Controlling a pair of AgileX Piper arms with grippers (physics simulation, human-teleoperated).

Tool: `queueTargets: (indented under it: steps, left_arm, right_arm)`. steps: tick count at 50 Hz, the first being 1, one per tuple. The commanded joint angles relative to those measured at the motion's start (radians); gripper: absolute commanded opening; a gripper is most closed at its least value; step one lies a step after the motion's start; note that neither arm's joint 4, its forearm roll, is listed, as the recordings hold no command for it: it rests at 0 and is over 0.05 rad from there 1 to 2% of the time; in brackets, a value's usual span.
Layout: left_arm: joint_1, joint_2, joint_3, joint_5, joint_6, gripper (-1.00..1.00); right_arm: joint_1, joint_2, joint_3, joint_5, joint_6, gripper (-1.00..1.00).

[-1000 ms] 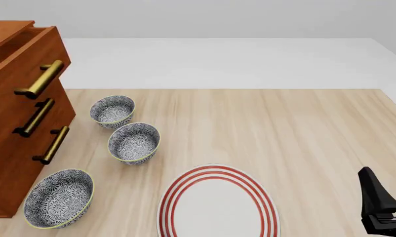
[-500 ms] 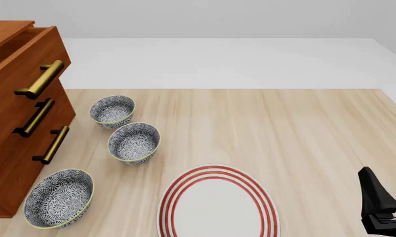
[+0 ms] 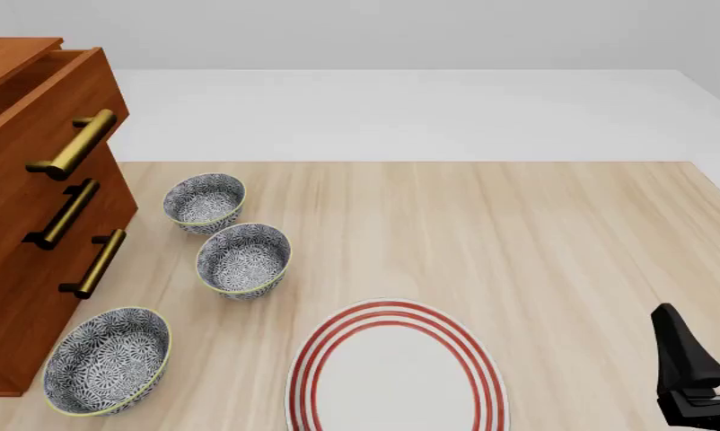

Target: Open the top drawer of the cabinet.

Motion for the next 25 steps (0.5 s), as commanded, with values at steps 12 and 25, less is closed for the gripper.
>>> queueTargets:
  steps: [12, 25]
  left_arm:
    - [0.012, 0.045, 0.017, -0.036, 0.019, 1.0]
    - [0.028, 0.072, 0.057, -0.08, 0.033, 1.0]
  right_arm:
    - [0.0, 0.0, 0.0, 0.0, 0.0, 1.0]
    - [0.0, 0.0, 0.0, 0.0, 0.0, 1.0]
